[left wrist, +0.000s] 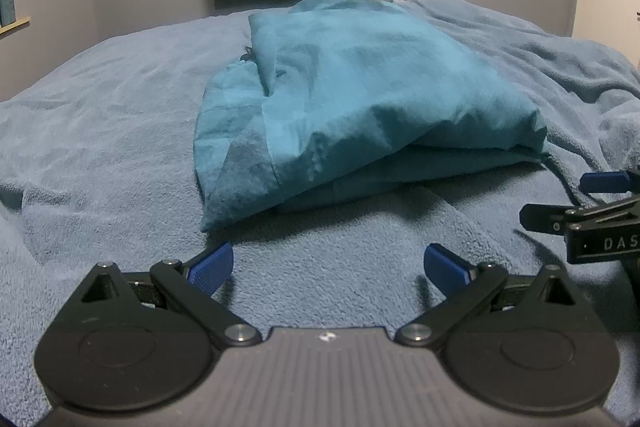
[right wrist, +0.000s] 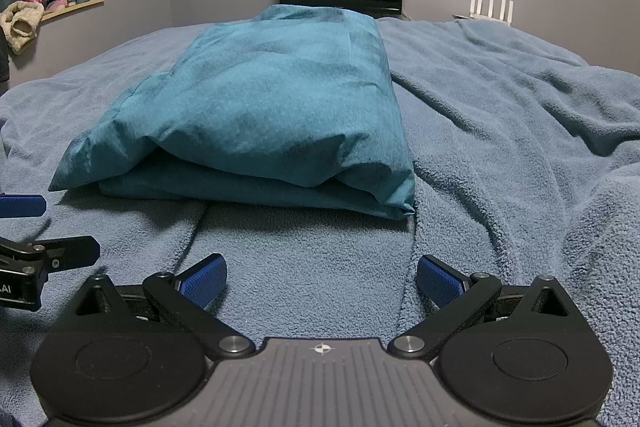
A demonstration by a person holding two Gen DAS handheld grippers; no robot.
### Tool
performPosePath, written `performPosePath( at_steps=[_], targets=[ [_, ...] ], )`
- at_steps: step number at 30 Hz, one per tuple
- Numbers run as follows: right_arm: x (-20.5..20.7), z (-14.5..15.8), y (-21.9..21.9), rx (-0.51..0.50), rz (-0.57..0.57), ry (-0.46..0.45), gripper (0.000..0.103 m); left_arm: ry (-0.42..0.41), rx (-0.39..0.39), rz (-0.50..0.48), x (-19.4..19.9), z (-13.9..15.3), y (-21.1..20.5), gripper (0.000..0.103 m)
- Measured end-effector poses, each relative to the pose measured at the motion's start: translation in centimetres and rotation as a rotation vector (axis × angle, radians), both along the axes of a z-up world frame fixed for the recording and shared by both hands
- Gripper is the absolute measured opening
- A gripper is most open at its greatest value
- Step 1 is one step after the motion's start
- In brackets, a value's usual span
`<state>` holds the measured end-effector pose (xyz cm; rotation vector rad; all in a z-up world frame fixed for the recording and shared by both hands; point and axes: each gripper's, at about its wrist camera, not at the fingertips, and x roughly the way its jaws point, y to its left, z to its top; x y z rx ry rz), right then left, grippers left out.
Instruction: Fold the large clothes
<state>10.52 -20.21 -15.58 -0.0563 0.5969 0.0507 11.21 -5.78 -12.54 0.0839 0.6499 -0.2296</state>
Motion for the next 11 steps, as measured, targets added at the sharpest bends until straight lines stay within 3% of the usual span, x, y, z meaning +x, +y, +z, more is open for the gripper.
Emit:
performPosePath(
  at_steps=[11],
  targets=[
    [0.0,-0.06,-0.14,0.002,-0.001,0.003,0.103,0.01,-0.002,-0.006,0.25,-0.09,0.19,0.102]
  ],
)
